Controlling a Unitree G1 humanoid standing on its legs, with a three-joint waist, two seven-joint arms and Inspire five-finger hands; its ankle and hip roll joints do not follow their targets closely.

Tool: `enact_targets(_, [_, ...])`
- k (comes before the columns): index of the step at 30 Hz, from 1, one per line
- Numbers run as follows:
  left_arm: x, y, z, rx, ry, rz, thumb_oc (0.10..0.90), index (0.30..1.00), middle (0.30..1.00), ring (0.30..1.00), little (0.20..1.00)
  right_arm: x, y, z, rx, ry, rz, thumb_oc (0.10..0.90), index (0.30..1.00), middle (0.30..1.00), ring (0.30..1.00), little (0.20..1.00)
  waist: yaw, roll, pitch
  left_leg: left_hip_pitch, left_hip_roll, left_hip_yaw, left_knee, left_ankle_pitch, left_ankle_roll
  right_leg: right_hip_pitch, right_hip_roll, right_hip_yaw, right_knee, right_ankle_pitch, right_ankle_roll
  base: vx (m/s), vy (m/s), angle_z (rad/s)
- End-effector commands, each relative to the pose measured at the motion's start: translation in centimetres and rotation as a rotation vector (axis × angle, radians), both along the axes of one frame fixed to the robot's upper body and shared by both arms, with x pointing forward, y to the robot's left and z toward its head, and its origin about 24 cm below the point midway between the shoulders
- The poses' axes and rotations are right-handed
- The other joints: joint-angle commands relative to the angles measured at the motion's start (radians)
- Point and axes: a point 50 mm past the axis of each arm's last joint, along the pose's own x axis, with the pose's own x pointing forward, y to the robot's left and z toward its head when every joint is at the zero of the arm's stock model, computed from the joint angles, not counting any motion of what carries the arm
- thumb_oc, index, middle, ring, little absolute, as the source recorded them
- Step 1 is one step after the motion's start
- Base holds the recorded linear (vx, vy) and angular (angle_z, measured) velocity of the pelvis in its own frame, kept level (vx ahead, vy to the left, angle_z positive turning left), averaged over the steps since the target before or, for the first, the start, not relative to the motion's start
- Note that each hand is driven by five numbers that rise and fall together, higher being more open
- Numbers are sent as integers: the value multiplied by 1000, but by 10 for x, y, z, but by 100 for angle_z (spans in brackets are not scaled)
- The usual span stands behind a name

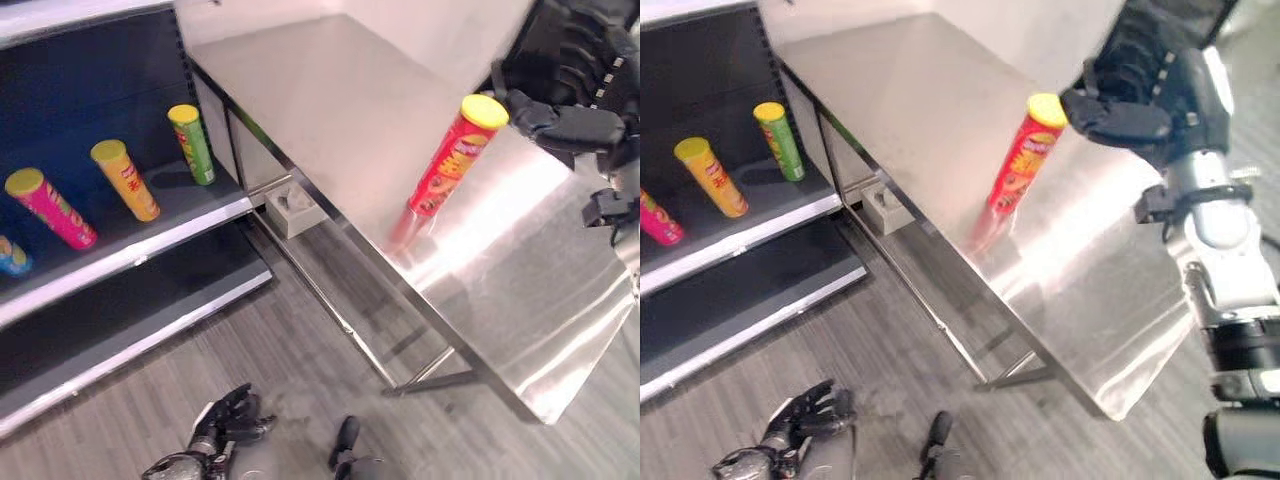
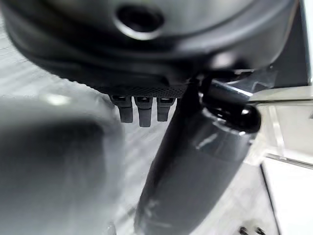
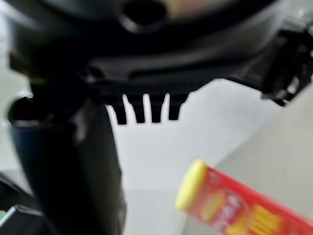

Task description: Put the goods on the table back onto the shelves and tidy them up.

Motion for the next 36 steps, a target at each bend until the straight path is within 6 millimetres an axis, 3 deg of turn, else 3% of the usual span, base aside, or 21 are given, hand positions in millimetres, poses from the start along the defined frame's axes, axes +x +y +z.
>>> enact_targets(1, [-25,23,0,89,55,-40,800,900,900,900,900,-18,-4,60,-10,-228,-3,800,900,900,900,900,32,-70,-57,141,-25,32,-175,77,3,85,-21,-28,-85,-19,41,80,125,18])
enact_targets(8, [-25,31,-1,115,64,-16,800,900,900,900,900,-7,1,46,-50,-160,-7,800,900,900,900,900,38,-90,-81,179,-43,72,-201,60,31,85,-43,-16,-85,-7,59,44,76,8])
enact_targets(14, [-25,31,-1,115,64,-15,800,900,900,900,900,-7,1,46,-50,-160,-7,800,900,900,900,900,38,-90,-81,179,-43,72,-201,60,31,85,-43,-16,-85,-7,59,11,13,9])
enact_targets(15, [-28,33,-3,125,83,-5,800,900,900,900,900,-4,4,42,-54,-140,-1,800,900,900,900,900,43,-102,-90,187,-47,77,-201,49,42,88,-49,-14,-83,-4,65,53,58,7])
enact_targets(22, [-33,34,-5,123,102,-5,800,900,900,900,900,2,3,36,-73,-90,-9,800,900,900,900,900,51,-114,-97,191,-52,76,-201,43,47,92,-54,-20,-83,-4,70,29,29,-5])
enact_targets(36, [-36,34,-8,122,120,-16,800,900,900,900,900,6,-6,29,-160,0,-54,800,900,900,900,900,46,-114,-100,189,-52,69,-201,44,44,93,-54,-38,-85,-5,73,3,2,1])
